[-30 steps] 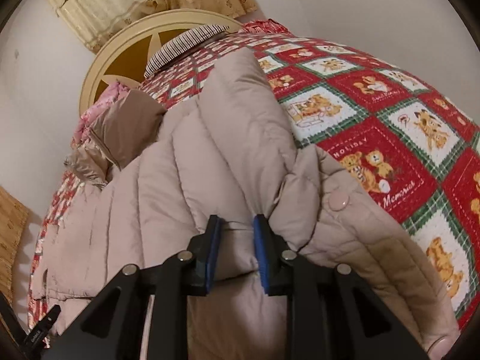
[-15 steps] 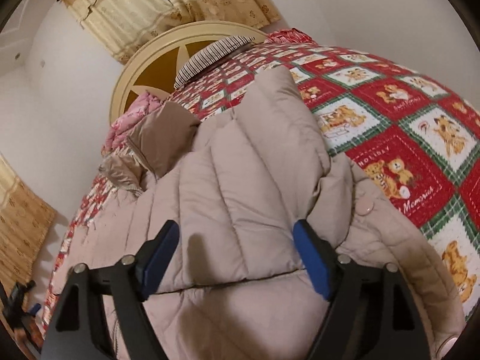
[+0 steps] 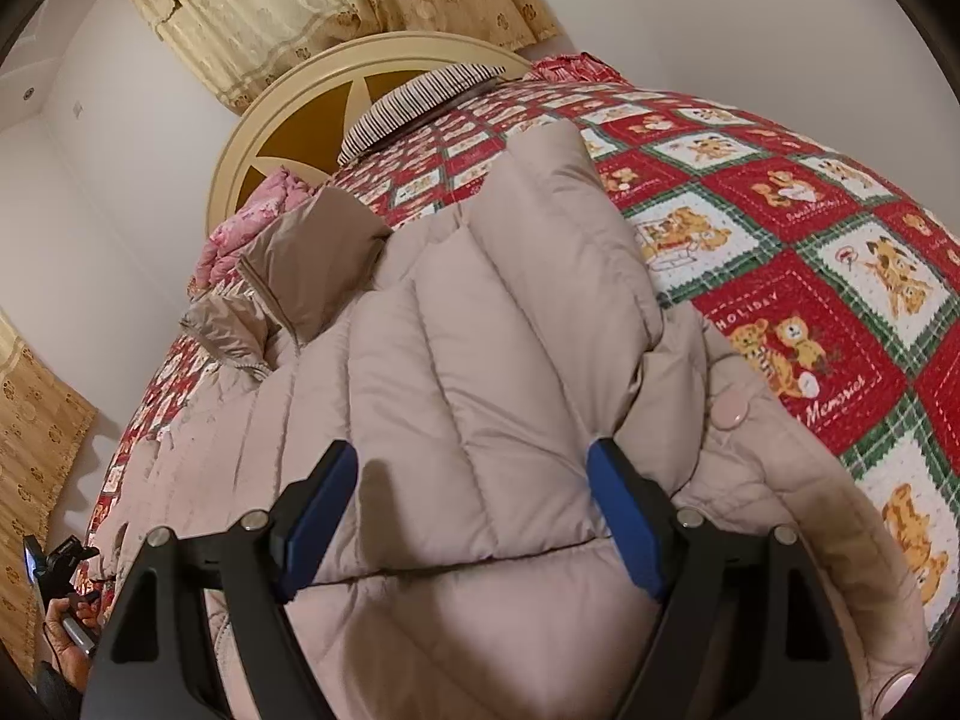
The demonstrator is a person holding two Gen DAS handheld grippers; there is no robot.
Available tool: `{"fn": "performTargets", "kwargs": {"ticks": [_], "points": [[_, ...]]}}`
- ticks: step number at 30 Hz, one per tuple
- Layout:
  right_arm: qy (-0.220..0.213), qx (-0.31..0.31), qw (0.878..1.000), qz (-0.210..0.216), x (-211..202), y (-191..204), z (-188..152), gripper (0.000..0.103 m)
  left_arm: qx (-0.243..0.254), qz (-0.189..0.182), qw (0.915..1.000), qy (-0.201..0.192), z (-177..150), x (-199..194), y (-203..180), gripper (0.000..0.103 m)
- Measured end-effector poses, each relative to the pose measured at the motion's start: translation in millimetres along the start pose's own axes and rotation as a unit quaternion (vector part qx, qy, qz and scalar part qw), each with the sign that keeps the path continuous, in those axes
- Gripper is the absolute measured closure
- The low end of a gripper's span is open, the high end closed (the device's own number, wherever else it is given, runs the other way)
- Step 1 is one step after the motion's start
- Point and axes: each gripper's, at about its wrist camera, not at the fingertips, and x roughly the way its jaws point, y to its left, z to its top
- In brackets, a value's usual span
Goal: Fold large clothes
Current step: 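Grasp the other sleeve with the left tool and lift it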
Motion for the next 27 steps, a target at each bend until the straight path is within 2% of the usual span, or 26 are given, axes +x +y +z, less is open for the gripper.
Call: {"fn": "performTargets", "kwargs": {"ticks": [1, 2, 3, 5, 9, 10, 13, 15, 18, 19, 20, 21, 22, 23, 26, 27], "points": [[0.0, 0.0, 1.0, 0.001, -0.2, 0.0, 0.0, 0.022, 0.006, -0.005, 1.0, -0.001, 1.1, 0.0, 0.3, 0.059], [0.0, 0.0, 1.0, 0.001, -0.3, 0.1, 0.0, 0.022, 0.009, -0.018, 0.9998, 0.001, 2.0, 1.1, 1.1, 0.082], [0.0, 0.0, 1.0, 0.0, -0.3, 0.0, 0.1, 0.022, 0.006, -0.053, 0.9985, 0.013, 4.6, 4.1, 2.8, 0.096], [0.0, 0.0, 1.0, 0.001, -0.3, -0.3, 0.2, 0.022, -0.009, -0.101, 0.9945, 0.027, 8.5, 4.1, 4.5, 0.098], [0.0, 0.0, 1.0, 0.001, -0.5, -0.5, 0.4, 0.022, 0.046, -0.118, 0.9916, -0.026, 12.9, -31.7, -27.8, 0.098], [0.0, 0.001, 1.0, 0.002, -0.4, -0.6, 0.5, 0.022, 0.065, -0.133, 0.9881, -0.039, 11.8, -46.1, -40.7, 0.098], [-0.001, 0.002, 1.0, 0.003, 0.3, -0.6, 0.7, 0.022, 0.131, -0.188, 0.9699, -0.082, -1.2, -99.9, -88.2, 0.098], [-0.002, 0.003, 1.0, 0.005, 0.6, -1.0, 0.7, 0.022, 0.189, -0.235, 0.9473, -0.108, -19.9, -142.8, -129.0, 0.098], [-0.003, 0.005, 1.0, 0.008, 0.7, -1.6, 0.6, 0.022, 0.283, -0.295, 0.902, -0.138, -69.0, -201.7, -188.9, 0.098], [-0.003, 0.006, 1.0, 0.009, 0.6, -1.8, 0.5, 0.022, 0.308, -0.311, 0.8882, -0.14, -86.0, -215.6, -204.9, 0.098], [-0.004, 0.007, 1.0, 0.01, 0.5, -1.9, 0.2, 0.022, 0.343, -0.334, 0.8672, -0.137, -113.4, -232.7, -228.0, 0.098], [-0.004, 0.008, 1.0, 0.012, 0.4, -2.4, 0.4, 0.022, 0.365, -0.347, 0.8539, -0.131, -131.9, -242.1, -239.6, 0.098], [-0.004, 0.009, 1.0, 0.013, 0.0, -3.0, 0.3, 0.022, 0.394, -0.365, 0.8348, -0.122, -160.3, -252.3, -257.8, 0.098], [-0.005, 0.01, 1.0, 0.015, -0.2, -3.5, 0.3, 0.022, 0.414, -0.375, 0.8214, -0.114, -182.8, -257.2, -271.2, 0.098], [-0.006, 0.012, 1.0, 0.017, -0.6, -4.0, 0.2, 0.022, 0.464, -0.387, 0.792, -0.085, -248.0, -256.7, -304.5, 0.098], [-0.006, 0.013, 1.0, 0.019, -0.7, -4.5, 0.3, 0.022, 0.475, -0.387, 0.7873, -0.072, -262.8, -252.1, -310.2, 0.098]]}}
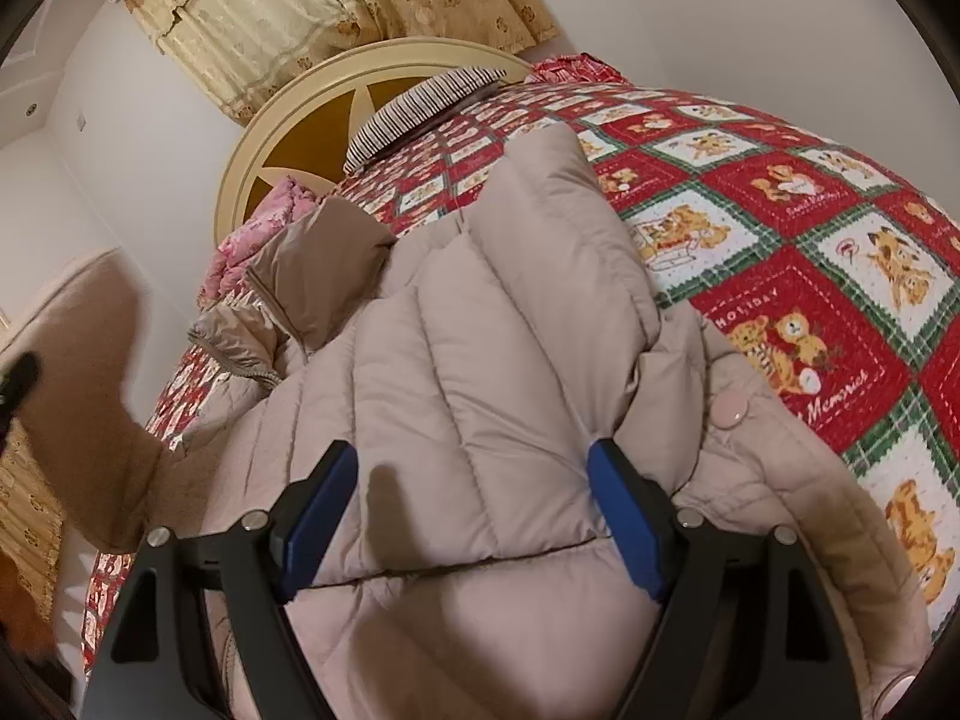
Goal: Fold large clothes
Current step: 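Grasp the other sleeve with the left tool and lift it, then fold the held sleeve across the jacket body and release it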
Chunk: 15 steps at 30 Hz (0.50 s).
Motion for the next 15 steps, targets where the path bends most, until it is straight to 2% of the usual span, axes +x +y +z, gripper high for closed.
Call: {"fn": "performTargets", "kwargs": {"ticks": [5, 8, 10, 15], "points": [[-0.002, 0.007, 1.0, 0.009, -0.9, -4.1, 0.5, 0.022, 0.031, -0.02, 0.9959, 0.082, -40.4, 48.3, -45.4, 0.097], [-0.003, 0.013, 1.0, 0.016, -0.9, -6.7, 0.9, 0.022, 0.039, -0.021, 0.9865, 0.157, -58.6, 70.3, -51.2, 0.095], [-0.004, 0.015, 1.0, 0.018, -0.7, -7.2, 0.8, 0.022, 0.034, -0.021, 0.9849, 0.168, -59.6, 70.0, -48.4, 0.094], [-0.004, 0.018, 1.0, 0.021, -1.0, -7.3, 1.1, 0.022, 0.028, -0.029, 0.9762, 0.213, -60.8, 38.8, -41.0, 0.09]]}}
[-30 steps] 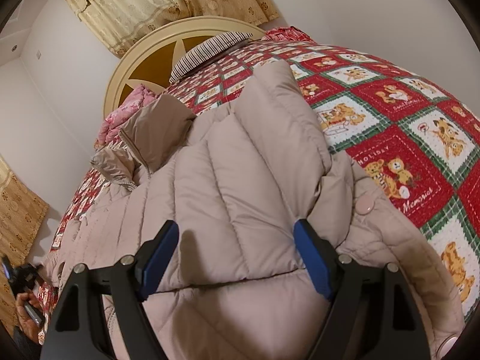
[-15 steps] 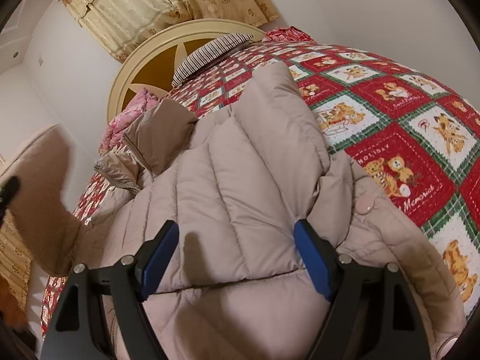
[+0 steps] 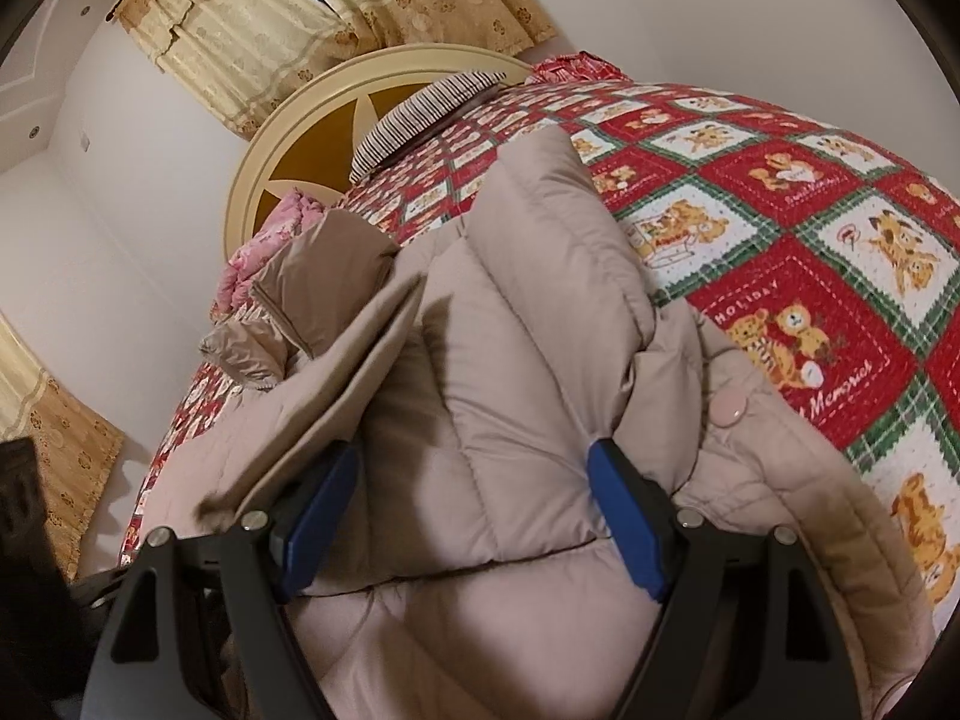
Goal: Fold large clothes
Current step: 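Fold the held sleeve across the jacket body and release it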
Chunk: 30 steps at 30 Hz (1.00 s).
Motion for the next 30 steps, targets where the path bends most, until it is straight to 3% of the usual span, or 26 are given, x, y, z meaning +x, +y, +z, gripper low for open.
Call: {"fn": "performTargets", "kwargs": {"ticks": [8, 10, 12, 14, 15, 16, 20, 23, 28, 30], "points": [[-0.006, 0.015, 1.0, 0.007, -5.4, -3.0, 1.2, 0.022, -0.074, -0.013, 0.9971, -0.013, -36.2, -42.4, 54.1, 0.087], [-0.014, 0.044, 0.999, 0.009, -19.1, -8.7, 3.7, 0.028, -0.099, -0.006, 0.9948, -0.024, -43.4, -50.5, 73.9, 0.087], [-0.046, 0.069, 0.997, -0.01, -43.3, -12.1, 3.4, 0.026, -0.14, 0.012, 0.9893, -0.042, -51.6, -58.7, 101.3, 0.087], [-0.072, 0.052, 0.995, -0.038, -64.0, -1.5, 1.0, 0.026, -0.188, 0.033, 0.9801, -0.053, -53.2, -59.7, 128.0, 0.087], [-0.072, 0.031, 0.996, -0.033, -68.7, 8.3, 0.9, 0.035, -0.207, 0.04, 0.9759, -0.056, -53.0, -59.1, 137.5, 0.087], [-0.063, -0.005, 0.998, -0.015, -71.0, 26.2, 1.6, 0.045, -0.219, 0.045, 0.973, -0.057, -51.3, -57.5, 144.1, 0.087], [-0.02, -0.107, 0.994, -0.012, -54.2, 89.2, 6.1, 0.046, -0.244, 0.078, 0.9648, -0.061, -37.9, -53.1, 165.1, 0.087], [0.002, -0.157, 0.987, -0.03, -30.2, 113.9, 4.0, 0.046, -0.253, 0.101, 0.9603, -0.062, -31.0, -48.6, 184.0, 0.087], [0.069, -0.162, 0.98, -0.092, 16.2, 86.5, -19.8, 0.053, -0.268, 0.106, 0.9566, -0.045, -41.1, -25.1, 203.7, 0.087], [0.073, -0.137, 0.984, -0.082, 20.1, 64.1, -24.9, 0.053, -0.264, 0.099, 0.958, -0.053, -54.0, -14.6, 202.7, 0.087]]}}
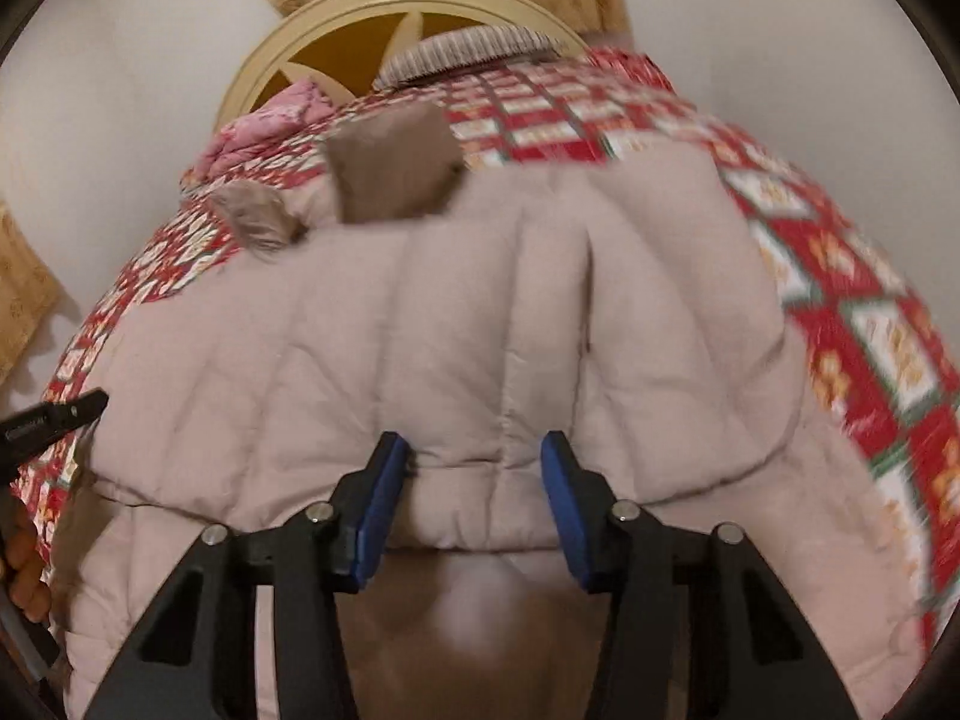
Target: Fold large clothes
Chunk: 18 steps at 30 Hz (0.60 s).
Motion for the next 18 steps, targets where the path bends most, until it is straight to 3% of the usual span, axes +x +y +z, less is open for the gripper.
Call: {"fn": "performTargets", "kwargs": {"ticks": [3, 7, 13, 18], "points": [[-0.005, 0.038, 0.999, 0.028, -1.9, -18.3, -0.3, 0.053, 0.004, -0.005, 0.9996, -0.028, -17.7, 2.7, -1.1, 0.086], [-0.009, 0.02, 1.0, 0.009, -3.5, -10.0, -4.9, 0.051, 0.019, 0.009, 0.9994, -0.027, -17.6, 5.4, -6.1, 0.086], [-0.011, 0.016, 1.0, 0.014, -1.9, -6.6, -1.0, 0.045, 0.001, -0.011, 0.9996, -0.025, -18.0, 8.8, 1.0, 0.086], [-0.011, 0.014, 1.0, 0.01, 0.6, -6.4, 1.1, 0.045, 0.03, 0.025, 0.9988, -0.028, -19.6, 9.6, -12.6, 0.085]]}}
